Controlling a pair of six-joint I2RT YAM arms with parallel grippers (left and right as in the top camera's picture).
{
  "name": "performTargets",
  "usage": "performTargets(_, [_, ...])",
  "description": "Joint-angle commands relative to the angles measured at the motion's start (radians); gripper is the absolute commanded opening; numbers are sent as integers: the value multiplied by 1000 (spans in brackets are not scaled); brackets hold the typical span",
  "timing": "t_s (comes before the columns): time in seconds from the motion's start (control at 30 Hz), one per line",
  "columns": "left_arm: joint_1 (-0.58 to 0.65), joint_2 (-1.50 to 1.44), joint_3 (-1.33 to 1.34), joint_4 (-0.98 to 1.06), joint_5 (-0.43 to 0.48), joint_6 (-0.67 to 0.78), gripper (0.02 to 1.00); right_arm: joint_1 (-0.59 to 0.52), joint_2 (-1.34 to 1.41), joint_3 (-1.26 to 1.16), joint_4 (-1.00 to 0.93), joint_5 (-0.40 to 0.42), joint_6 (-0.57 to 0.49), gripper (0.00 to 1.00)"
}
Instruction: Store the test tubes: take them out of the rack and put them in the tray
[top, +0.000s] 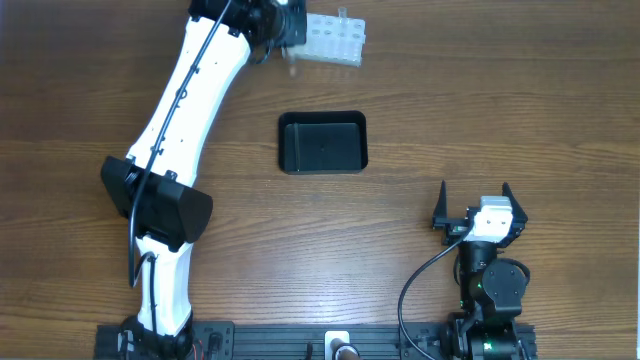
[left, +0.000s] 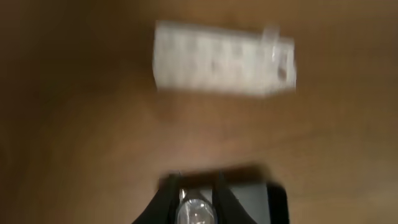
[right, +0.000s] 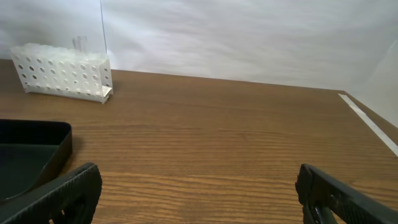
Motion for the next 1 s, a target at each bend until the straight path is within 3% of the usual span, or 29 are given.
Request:
performTargets(0.03, [0, 3, 6, -93, 121, -61, 38, -7, -10, -5, -4, -7, 0, 993])
performTargets(0.37, [-2, 123, 6, -206, 217, -61, 38, -7, -10, -5, -4, -7, 0, 993])
performTargets(1.0, [-44, 307, 6, -236, 232, -79, 45, -7, -10, -5, -4, -7, 0, 991])
